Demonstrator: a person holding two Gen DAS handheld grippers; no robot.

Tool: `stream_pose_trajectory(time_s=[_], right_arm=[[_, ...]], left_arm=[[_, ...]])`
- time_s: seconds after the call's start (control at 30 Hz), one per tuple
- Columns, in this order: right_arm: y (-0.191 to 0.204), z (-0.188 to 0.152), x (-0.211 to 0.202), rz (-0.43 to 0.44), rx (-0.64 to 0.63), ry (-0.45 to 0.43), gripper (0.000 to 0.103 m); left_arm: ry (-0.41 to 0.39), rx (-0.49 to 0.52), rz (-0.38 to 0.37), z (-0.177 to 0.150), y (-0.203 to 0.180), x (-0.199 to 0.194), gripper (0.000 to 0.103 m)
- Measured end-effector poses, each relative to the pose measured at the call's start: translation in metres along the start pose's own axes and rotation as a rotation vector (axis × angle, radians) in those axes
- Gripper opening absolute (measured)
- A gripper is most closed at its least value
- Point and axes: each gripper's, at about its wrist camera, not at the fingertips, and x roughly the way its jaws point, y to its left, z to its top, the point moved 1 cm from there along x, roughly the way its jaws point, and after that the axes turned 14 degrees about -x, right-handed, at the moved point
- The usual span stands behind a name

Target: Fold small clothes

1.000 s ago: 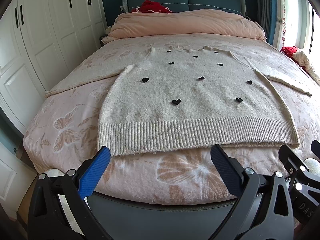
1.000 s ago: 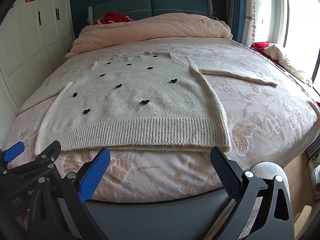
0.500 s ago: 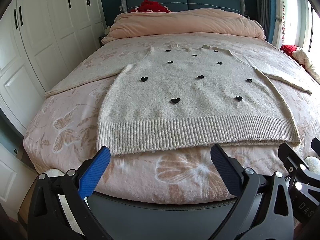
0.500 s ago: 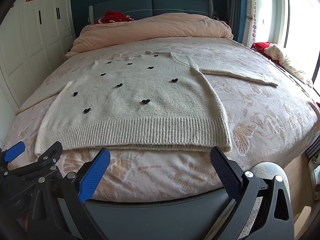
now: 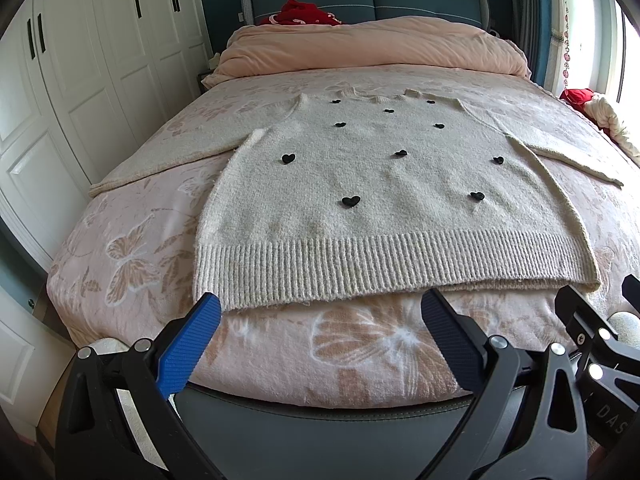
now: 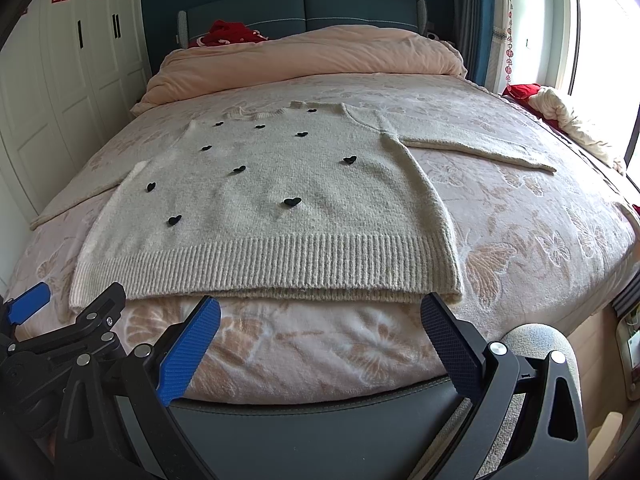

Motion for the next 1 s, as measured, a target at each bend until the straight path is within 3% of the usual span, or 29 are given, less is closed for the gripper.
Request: stream_pose_trajectory(time_s=[0.73,0.87,1.0], right_arm=[[-0.003,-0.004,0.006,0.016,0.008,0.015,0.098],[-0.037,-0.001,0.025,0.057,0.071,0.033,0.098],[-0.120,0.021,0.055,0.061,0.201,0.014,0.098]], left_arm=[[0.016,-0.009,-0.009,-0.003,0.002,0.002,0.098],[0.053,-0.041,-0.043,0.000,0.007,0.008,0.098],[0.066,-0.066,-0.051,0.013,0.015,0.015,0.098]])
